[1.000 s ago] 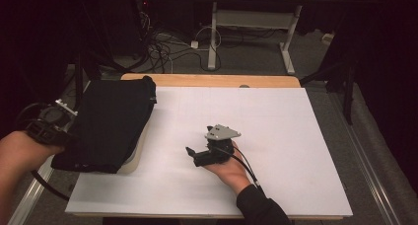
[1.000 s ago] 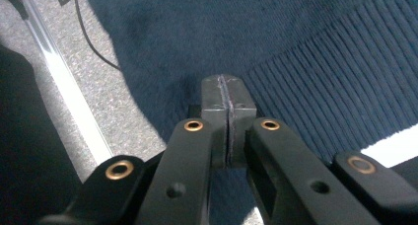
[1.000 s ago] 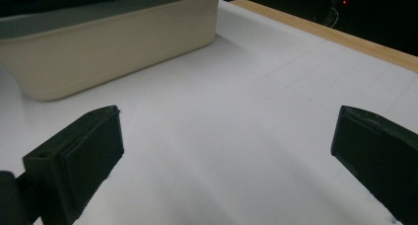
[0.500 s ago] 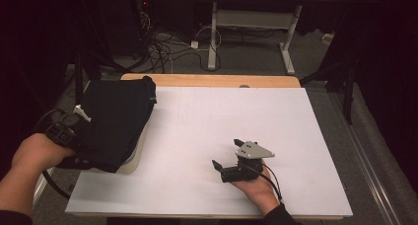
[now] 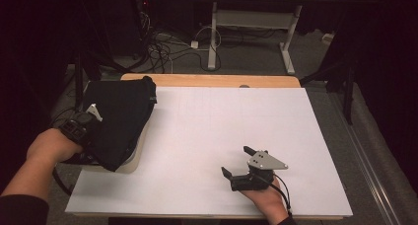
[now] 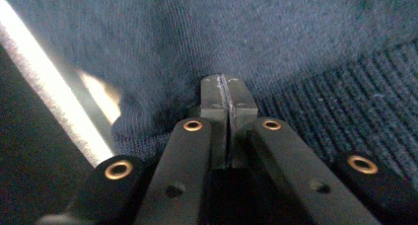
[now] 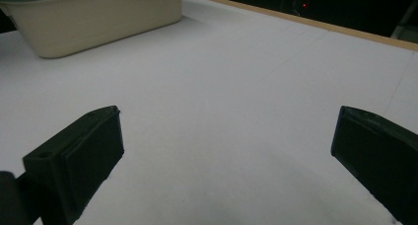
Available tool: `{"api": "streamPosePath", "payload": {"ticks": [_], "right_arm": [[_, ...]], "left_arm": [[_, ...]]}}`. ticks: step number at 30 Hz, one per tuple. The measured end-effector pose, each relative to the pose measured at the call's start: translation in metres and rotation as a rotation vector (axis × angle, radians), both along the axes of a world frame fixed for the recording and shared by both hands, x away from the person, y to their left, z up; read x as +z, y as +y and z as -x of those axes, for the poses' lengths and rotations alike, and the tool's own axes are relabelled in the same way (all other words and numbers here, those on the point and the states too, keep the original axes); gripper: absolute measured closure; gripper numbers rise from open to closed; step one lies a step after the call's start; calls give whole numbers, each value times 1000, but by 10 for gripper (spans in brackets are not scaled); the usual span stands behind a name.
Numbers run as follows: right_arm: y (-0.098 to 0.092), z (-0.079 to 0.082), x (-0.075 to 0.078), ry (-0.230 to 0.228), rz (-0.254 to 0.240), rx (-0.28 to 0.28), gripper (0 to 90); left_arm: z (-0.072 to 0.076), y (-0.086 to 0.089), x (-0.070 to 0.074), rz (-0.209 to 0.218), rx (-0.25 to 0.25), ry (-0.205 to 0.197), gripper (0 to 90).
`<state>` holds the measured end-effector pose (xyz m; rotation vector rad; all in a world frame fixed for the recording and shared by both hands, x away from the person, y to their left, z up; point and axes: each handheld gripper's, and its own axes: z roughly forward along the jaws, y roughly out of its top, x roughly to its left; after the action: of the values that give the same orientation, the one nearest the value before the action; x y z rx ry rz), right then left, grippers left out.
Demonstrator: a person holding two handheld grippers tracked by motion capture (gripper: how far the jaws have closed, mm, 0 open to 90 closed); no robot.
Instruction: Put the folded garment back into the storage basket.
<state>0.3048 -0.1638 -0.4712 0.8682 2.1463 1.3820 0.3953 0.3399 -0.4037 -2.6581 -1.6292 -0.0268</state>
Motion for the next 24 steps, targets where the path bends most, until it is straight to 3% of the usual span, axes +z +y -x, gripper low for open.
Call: {"api": "streamPosePath", "payload": {"ticks": [10, 15, 20, 24], "right_arm": [[-9, 2, -3, -1, 1, -15, 0], [-18, 4, -3, -1, 2, -36, 0], [-34, 10, -2, -3, 11, -66, 0], [-41, 13, 0, -9, 5, -79, 0]], "left_arm": [[-14, -1, -15, 48, -3, 69, 861], [-18, -3, -36, 50, -9, 133, 861], [-17, 2, -34, 81, -2, 116, 860], [-11, 3, -25, 78, 10, 55, 861]]}}
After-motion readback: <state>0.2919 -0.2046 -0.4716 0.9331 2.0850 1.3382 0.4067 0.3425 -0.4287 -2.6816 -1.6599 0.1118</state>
